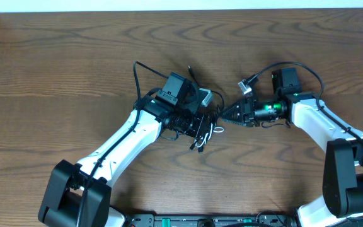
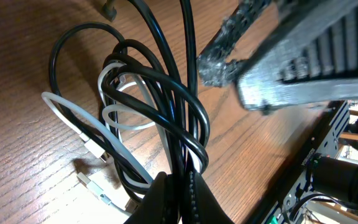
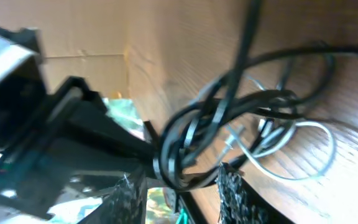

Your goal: Untangle cables

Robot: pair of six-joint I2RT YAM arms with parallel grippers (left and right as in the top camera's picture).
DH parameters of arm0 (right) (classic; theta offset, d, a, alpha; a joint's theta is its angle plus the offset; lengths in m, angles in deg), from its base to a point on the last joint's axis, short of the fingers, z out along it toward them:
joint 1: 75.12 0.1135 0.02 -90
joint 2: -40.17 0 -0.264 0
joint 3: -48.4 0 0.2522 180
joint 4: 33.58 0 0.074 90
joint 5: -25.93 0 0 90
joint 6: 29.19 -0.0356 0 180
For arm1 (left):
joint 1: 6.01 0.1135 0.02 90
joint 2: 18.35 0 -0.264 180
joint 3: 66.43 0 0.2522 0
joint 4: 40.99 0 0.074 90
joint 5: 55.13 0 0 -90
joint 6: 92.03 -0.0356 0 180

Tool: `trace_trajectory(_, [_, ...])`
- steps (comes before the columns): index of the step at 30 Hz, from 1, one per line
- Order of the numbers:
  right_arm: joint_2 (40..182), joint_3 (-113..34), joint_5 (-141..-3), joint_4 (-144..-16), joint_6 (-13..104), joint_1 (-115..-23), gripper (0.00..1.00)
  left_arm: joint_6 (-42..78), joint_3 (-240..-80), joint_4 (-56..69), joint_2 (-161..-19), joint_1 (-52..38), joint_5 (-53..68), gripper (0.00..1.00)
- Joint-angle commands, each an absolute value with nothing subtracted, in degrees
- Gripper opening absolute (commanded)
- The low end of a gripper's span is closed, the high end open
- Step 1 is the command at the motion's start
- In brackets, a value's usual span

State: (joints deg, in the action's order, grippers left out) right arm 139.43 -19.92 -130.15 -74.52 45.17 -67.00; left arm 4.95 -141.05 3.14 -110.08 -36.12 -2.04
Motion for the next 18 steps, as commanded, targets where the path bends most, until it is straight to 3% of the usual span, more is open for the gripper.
trace_trajectory(1, [138.75, -19.62, -126.53, -74.35, 45.06, -65.93, 0.34, 3.51, -140.28, 3.32, -110.1, -35.99, -1.51, 0.07])
trace_trajectory(13, [138.75, -19.62, -118.2, -71.9, 40.47, -61.53, 0.31, 3.55, -140.24, 3.32, -112.31, -37.38, -1.51, 0.08])
trace_trajectory(18, [138.75, -19.62, -108.8, -74.72, 40.49, -60.77, 0.1, 4.84, -140.24, 4.54, -112.72, -38.13, 6.31, 0.07])
